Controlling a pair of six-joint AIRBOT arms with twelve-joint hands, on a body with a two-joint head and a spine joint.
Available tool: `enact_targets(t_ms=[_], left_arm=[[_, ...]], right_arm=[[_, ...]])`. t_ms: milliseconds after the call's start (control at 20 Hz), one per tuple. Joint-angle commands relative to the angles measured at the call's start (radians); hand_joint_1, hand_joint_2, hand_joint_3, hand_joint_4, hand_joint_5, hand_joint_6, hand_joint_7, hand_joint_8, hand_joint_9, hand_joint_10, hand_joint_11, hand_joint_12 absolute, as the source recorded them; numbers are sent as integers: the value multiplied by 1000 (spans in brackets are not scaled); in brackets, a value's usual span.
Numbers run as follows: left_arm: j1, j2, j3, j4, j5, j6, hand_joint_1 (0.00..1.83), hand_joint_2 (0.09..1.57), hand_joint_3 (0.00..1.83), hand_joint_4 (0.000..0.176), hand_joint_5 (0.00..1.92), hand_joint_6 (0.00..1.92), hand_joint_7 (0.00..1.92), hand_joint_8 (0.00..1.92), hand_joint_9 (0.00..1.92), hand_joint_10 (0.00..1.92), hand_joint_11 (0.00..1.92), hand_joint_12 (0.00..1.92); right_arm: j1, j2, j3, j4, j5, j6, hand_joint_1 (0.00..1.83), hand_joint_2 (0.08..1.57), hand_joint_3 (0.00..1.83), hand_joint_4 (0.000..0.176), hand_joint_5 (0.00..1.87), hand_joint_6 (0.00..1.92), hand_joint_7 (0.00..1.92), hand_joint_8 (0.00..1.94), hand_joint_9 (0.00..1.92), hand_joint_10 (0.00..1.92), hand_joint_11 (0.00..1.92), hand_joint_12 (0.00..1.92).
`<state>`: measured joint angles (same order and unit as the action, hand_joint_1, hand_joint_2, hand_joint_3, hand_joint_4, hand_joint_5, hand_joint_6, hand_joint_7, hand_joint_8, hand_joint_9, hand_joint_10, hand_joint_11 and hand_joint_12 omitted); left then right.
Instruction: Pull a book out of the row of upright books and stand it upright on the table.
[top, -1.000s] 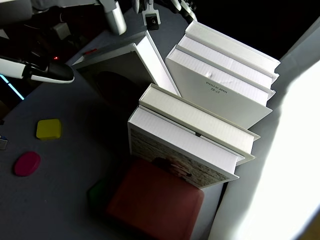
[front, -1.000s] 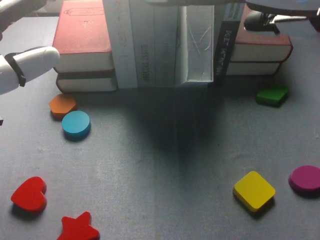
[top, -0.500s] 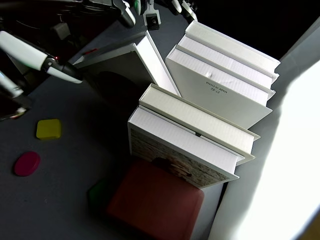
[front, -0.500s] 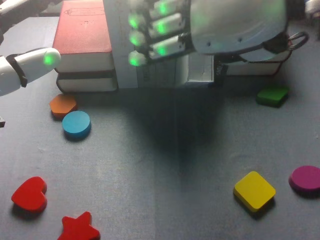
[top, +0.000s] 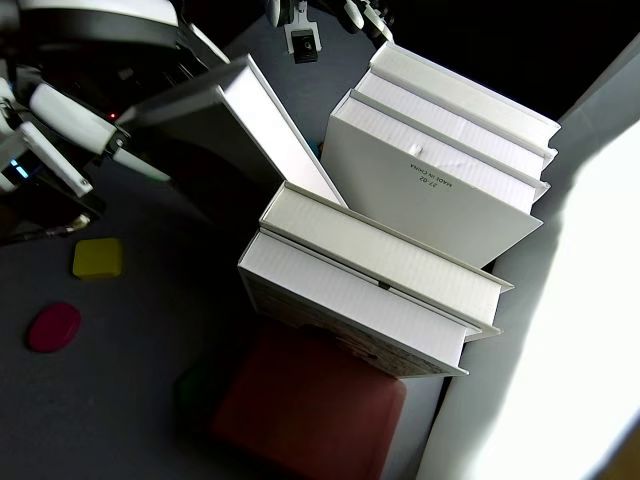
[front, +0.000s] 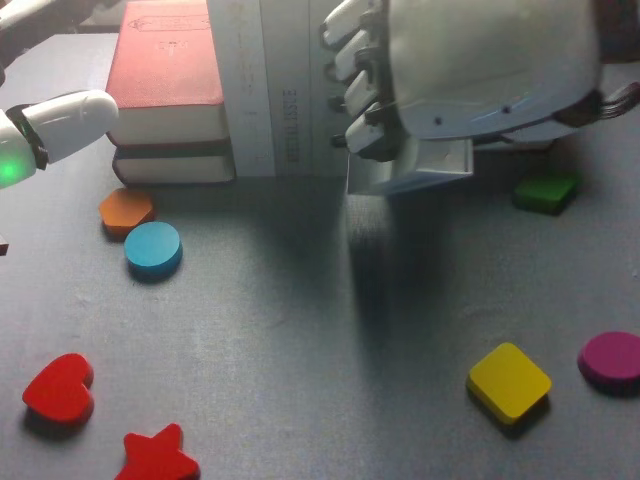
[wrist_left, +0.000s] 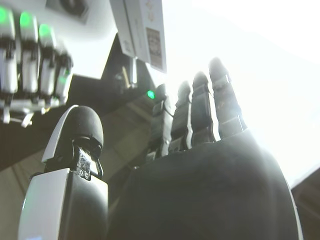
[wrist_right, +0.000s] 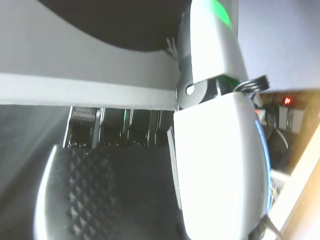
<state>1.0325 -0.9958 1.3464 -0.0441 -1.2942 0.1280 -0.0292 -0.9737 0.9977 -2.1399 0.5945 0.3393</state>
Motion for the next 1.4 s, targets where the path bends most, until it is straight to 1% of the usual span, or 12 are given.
enact_targets(t_ms=[0, 50, 100, 150, 200, 250, 350, 550, 600, 850, 1050, 1350], left_arm=[[-5, -8, 3, -35, -124, -10, 391, 1358, 0, 0, 175, 5, 69, 3, 79, 10, 0, 385], [-4, -9, 3, -36, -124, -10, 400, 1356, 0, 2, 175, 1, 69, 1, 74, 5, 0, 331], [-4, -11, 4, -36, -124, -10, 425, 1358, 0, 1, 170, 0, 51, 1, 40, 3, 0, 157], [-3, -13, 5, -37, -124, -10, 275, 1356, 2, 46, 161, 0, 46, 0, 36, 1, 0, 196], [-2, -14, 6, -38, -124, -10, 275, 1356, 2, 46, 161, 0, 46, 0, 36, 1, 0, 196], [-1, -14, 6, -39, -125, -11, 282, 1359, 0, 57, 145, 2, 18, 4, 1, 0, 0, 20], [-1, -14, 6, -39, -125, -12, 333, 1352, 0, 67, 149, 5, 18, 5, 0, 0, 0, 0], [-1, -14, 7, -39, -126, -12, 341, 1348, 0, 62, 153, 2, 19, 2, 0, 0, 0, 0], [-1, -14, 8, -39, -126, -12, 348, 1348, 0, 42, 157, 4, 30, 5, 0, 0, 0, 0], [-2, -15, 10, -40, -126, -12, 356, 1346, 0, 58, 149, 0, 17, 0, 0, 0, 0, 0], [-6, -17, 10, -41, -125, -12, 372, 1346, 0, 69, 150, 1, 9, 1, 0, 0, 0, 0], [-10, -25, 16, -41, -121, -14, 365, 1352, 3, 57, 161, 5, 18, 5, 0, 0, 0, 0]], right_arm=[[22, 8, -11, 56, -18, -20, 1160, 1261, 26, 0, 732, 1355, 682, 1542, 497, 1540, 223, 1881], [29, 29, -26, 82, 5, -34, 1164, 1298, 0, 0, 764, 1269, 585, 1764, 569, 1849, 551, 1919], [33, 43, -34, 102, 21, -41, 1178, 1286, 0, 0, 789, 1196, 619, 1768, 637, 1906, 684, 1921], [37, 57, -41, 122, 42, -44, 1178, 1285, 0, 0, 791, 1192, 620, 1767, 641, 1908, 689, 1921], [41, 62, -45, 129, 53, -44, 1178, 1285, 0, 0, 791, 1192, 620, 1767, 641, 1908, 689, 1921], [45, 68, -49, 139, 66, -44, 1178, 1285, 0, 0, 791, 1190, 621, 1766, 641, 1908, 690, 1921], [54, 78, -54, 161, 102, -44, 1179, 1285, 0, 0, 792, 1190, 621, 1766, 641, 1908, 690, 1921], [83, 111, -75, 208, 183, -47, 1179, 1285, 0, 0, 792, 1189, 621, 1765, 642, 1908, 690, 1921], [90, 119, -81, 221, 212, -48, 1179, 1285, 0, 0, 792, 1189, 621, 1765, 642, 1908, 690, 1921], [103, 151, -87, 284, 312, -31, 1179, 1285, 0, 0, 792, 1189, 622, 1765, 642, 1908, 690, 1921], [98, 149, -56, 295, 297, 25, 1179, 1285, 0, 0, 793, 1188, 622, 1765, 642, 1908, 690, 1921], [65, 81, 77, 348, 295, 175, 1180, 1286, 0, 0, 793, 1188, 622, 1764, 642, 1908, 690, 1921]])
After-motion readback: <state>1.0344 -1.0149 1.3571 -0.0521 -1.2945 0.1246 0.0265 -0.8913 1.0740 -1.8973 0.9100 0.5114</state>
